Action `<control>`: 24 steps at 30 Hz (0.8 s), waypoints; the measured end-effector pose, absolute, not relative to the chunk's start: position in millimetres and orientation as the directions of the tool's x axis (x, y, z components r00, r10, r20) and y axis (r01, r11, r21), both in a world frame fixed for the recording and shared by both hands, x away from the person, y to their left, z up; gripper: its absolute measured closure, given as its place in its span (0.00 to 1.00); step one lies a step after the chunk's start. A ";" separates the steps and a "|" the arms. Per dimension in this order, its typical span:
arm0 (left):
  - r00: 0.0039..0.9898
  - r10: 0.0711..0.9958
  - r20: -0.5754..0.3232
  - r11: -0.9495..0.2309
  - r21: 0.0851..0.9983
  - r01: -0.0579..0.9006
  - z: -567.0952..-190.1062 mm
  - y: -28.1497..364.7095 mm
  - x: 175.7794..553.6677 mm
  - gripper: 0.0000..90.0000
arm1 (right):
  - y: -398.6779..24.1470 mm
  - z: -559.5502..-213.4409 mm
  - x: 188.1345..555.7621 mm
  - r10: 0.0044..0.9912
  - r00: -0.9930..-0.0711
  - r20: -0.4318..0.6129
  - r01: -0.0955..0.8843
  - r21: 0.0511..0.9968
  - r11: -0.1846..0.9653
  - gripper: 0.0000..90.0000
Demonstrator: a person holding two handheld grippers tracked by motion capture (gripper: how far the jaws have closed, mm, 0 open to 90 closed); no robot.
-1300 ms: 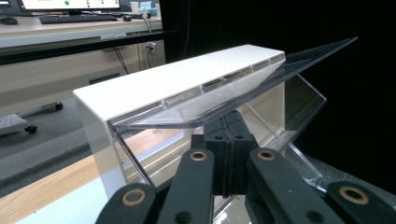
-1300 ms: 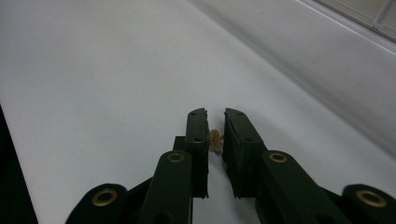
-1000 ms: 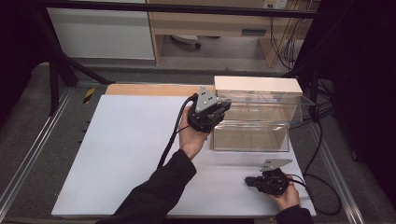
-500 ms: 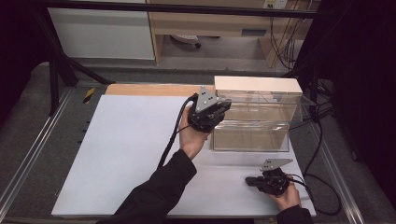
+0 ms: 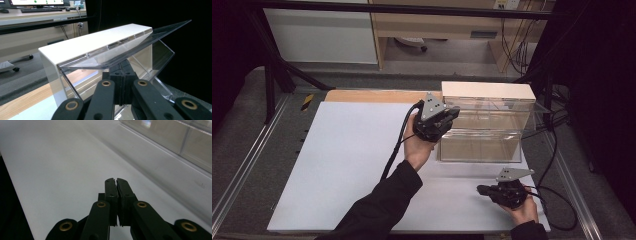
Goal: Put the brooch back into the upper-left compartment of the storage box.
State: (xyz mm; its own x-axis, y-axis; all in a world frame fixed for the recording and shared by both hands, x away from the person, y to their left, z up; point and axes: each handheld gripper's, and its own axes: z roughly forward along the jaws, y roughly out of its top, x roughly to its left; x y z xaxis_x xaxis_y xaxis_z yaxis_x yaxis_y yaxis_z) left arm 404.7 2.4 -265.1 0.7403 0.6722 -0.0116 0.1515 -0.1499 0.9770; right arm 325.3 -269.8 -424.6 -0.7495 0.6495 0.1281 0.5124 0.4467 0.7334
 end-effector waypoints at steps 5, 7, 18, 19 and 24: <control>0.740 0.672 -0.011 -0.152 0.977 0.152 -265.1 3.6 404.7 1.00 | -270.5 -418.0 324.1 0.650 -0.751 0.117 0.494 0.752 0.436 0.98; 0.741 0.671 -0.017 -0.148 0.977 0.155 -265.0 3.9 405.1 1.00 | -270.1 -415.4 323.6 0.648 -0.753 0.112 0.487 0.757 0.435 0.98; 0.741 0.671 -0.020 -0.148 0.976 0.160 -265.8 3.2 407.3 1.00 | -267.2 -400.6 321.0 0.648 -0.755 0.098 0.459 0.785 0.416 0.98; 0.742 0.670 -0.020 -0.148 0.976 0.160 -266.2 2.8 407.5 1.00 | -267.1 -399.4 321.2 0.648 -0.756 0.095 0.455 0.788 0.415 0.98; 0.742 0.670 -0.017 -0.150 0.976 0.158 -266.8 1.8 408.1 1.00 | -266.4 -393.2 320.4 0.650 -0.755 0.089 0.445 0.798 0.407 0.98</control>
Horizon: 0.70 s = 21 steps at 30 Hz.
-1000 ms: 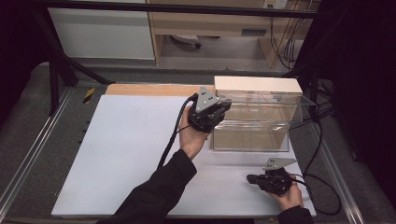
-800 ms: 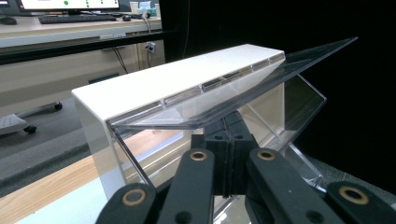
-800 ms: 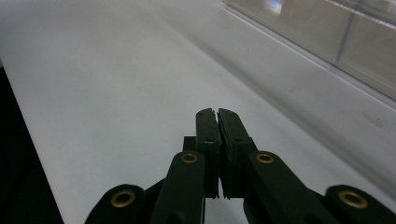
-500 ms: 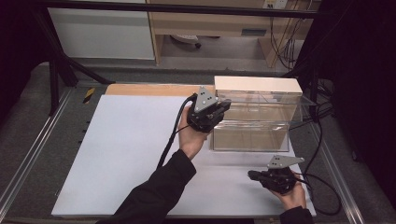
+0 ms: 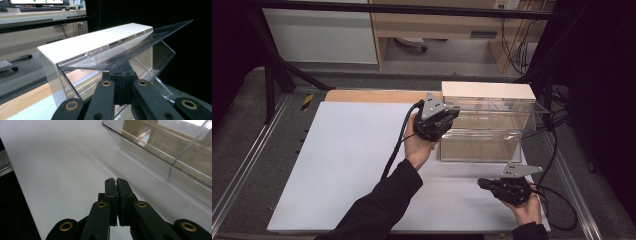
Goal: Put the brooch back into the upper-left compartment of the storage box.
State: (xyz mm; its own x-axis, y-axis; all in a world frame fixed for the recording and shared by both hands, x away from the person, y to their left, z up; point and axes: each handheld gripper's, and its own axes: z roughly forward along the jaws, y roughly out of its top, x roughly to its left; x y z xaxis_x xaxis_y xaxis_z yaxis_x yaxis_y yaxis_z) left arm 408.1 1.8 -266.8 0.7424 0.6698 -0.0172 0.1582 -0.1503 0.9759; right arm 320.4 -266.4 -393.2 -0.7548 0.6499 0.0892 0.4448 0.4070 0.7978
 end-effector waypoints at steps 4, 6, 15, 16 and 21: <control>0.743 0.669 -0.015 -0.151 0.976 0.156 -266.5 1.5 407.5 1.00 | -264.7 -385.7 318.8 0.649 -0.756 0.082 0.433 0.807 0.403 0.98; 0.743 0.669 -0.019 -0.149 0.976 0.158 -266.2 1.3 407.7 1.00 | -263.5 -381.1 317.8 0.651 -0.755 0.081 0.428 0.812 0.396 0.98; 0.744 0.668 -0.016 -0.150 0.976 0.156 -266.0 0.9 407.6 1.00 | -260.6 -364.8 318.4 0.653 -0.755 0.063 0.399 0.834 0.381 0.98; 0.744 0.668 -0.016 -0.150 0.976 0.156 -265.9 0.8 407.6 1.00 | -260.1 -362.9 319.0 0.653 -0.755 0.062 0.395 0.837 0.378 0.98; 0.745 0.667 -0.019 -0.148 0.976 0.157 -266.2 0.6 408.2 1.00 | -257.9 -354.6 320.2 0.655 -0.753 0.057 0.379 0.852 0.362 0.98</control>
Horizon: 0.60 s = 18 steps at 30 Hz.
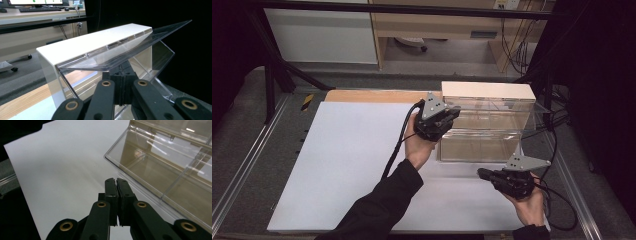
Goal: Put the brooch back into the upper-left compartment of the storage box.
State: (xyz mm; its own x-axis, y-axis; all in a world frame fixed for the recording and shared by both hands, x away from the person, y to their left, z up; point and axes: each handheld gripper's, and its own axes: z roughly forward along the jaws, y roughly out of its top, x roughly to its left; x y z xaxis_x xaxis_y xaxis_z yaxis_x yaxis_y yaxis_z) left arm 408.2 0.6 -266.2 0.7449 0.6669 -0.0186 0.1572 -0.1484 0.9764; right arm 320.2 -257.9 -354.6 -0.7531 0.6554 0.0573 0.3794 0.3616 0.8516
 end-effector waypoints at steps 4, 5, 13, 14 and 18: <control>0.744 0.668 -0.016 -0.148 0.977 0.154 -266.3 -0.2 408.2 1.00 | -255.0 -349.2 322.6 0.657 -0.752 0.054 0.370 0.860 0.352 0.98; 0.744 0.668 -0.015 -0.149 0.977 0.154 -266.2 -0.3 408.1 1.00 | -254.2 -345.6 323.8 0.659 -0.751 0.049 0.361 0.865 0.348 0.98; 0.747 0.664 -0.014 -0.153 0.976 0.154 -265.4 -1.9 407.8 1.00 | -251.3 -334.7 327.8 0.667 -0.743 0.045 0.345 0.881 0.324 0.98; 0.748 0.664 -0.013 -0.154 0.976 0.153 -265.4 -1.9 407.8 1.00 | -250.6 -333.2 328.3 0.667 -0.743 0.044 0.343 0.882 0.324 0.98; 0.748 0.664 -0.010 -0.156 0.976 0.152 -264.6 -1.3 407.8 1.00 | -248.7 -328.0 330.5 0.670 -0.741 0.038 0.334 0.887 0.319 0.98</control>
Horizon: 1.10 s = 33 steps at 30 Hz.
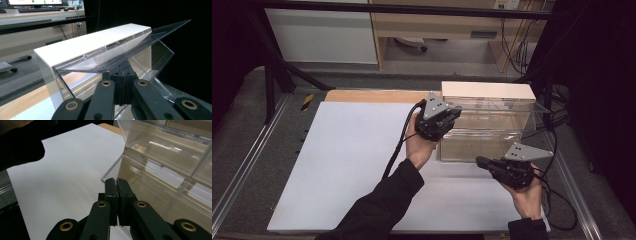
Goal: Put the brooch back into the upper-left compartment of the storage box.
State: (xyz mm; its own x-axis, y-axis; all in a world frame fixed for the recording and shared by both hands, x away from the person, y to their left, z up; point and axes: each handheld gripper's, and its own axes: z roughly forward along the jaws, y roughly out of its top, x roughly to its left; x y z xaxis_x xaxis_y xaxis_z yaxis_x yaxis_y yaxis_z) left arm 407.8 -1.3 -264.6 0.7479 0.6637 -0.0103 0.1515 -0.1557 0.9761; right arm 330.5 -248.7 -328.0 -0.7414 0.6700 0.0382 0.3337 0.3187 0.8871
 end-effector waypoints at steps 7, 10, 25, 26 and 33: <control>0.748 0.664 -0.011 -0.152 0.977 0.149 -264.1 -1.2 407.7 1.00 | -249.6 -317.5 335.4 0.678 -0.734 0.034 0.321 0.898 0.302 0.98; 0.748 0.664 -0.011 -0.152 0.977 0.149 -264.3 -1.5 407.7 1.00 | -249.1 -313.3 337.9 0.680 -0.732 0.034 0.318 0.900 0.298 0.98; 0.748 0.664 -0.007 -0.154 0.977 0.147 -264.6 -2.1 407.6 1.00 | -247.4 -293.2 348.1 0.702 -0.712 0.021 0.298 0.914 0.276 0.98; 0.748 0.664 -0.008 -0.154 0.977 0.147 -264.6 -2.1 407.6 1.00 | -247.4 -293.2 348.1 0.702 -0.712 0.021 0.298 0.914 0.276 0.98; 0.748 0.663 -0.009 -0.153 0.977 0.147 -264.7 -2.2 407.6 1.00 | -244.8 -287.2 354.6 0.707 -0.707 0.018 0.290 0.919 0.267 0.98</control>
State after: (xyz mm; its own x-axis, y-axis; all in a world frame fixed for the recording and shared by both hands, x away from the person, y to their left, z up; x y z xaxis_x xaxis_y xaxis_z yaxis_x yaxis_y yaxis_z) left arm 407.6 -2.2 -264.7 0.7482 0.6634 -0.0085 0.1470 -0.1532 0.9772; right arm 354.6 -244.8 -287.2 -0.7071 0.7069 0.0181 0.2904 0.2669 0.9189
